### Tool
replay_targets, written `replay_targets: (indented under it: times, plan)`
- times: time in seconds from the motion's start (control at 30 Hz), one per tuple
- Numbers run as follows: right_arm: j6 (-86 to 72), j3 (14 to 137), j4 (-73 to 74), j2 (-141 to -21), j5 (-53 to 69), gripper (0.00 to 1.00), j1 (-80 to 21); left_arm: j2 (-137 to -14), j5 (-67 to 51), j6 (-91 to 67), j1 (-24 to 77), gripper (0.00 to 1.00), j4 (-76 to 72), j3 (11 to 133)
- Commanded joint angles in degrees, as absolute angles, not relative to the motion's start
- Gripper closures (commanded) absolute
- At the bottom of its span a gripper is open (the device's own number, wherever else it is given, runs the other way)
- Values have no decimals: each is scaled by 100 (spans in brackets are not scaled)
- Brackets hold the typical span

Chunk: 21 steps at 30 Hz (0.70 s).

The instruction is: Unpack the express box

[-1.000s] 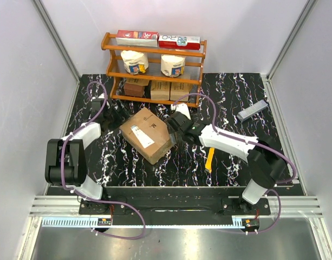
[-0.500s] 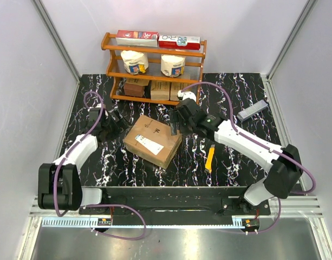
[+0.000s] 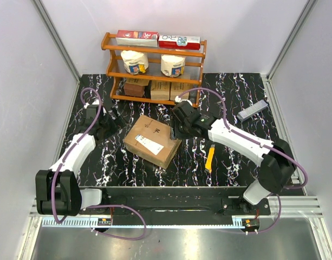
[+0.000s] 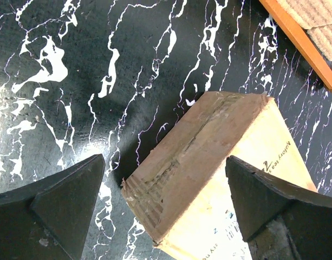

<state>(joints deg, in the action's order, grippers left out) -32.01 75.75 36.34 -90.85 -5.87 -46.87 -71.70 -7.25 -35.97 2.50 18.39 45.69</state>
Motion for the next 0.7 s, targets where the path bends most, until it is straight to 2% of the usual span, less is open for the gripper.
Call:
replay_targets:
  times: [0.0, 0.07, 0.23, 0.67]
  plan:
    - [-3454, 7629, 3639, -9228, -343, 52, -4720, -7093, -747, -3437, 237, 1, 1784, 4904]
    - [-3507, 7568, 3665, -9307, -316, 57, -4720, -7102, -809, -3419, 237, 1, 1784, 4948]
    - [-3735, 7191, 3735, -9264, -343, 62, -4685, -7154, -861, -3358, 229, 1, 1828, 5071]
    - [-3823, 6372, 3630, -9132, -299, 69, -4377, -7321, -1134, -3278, 229, 1, 1863, 5265]
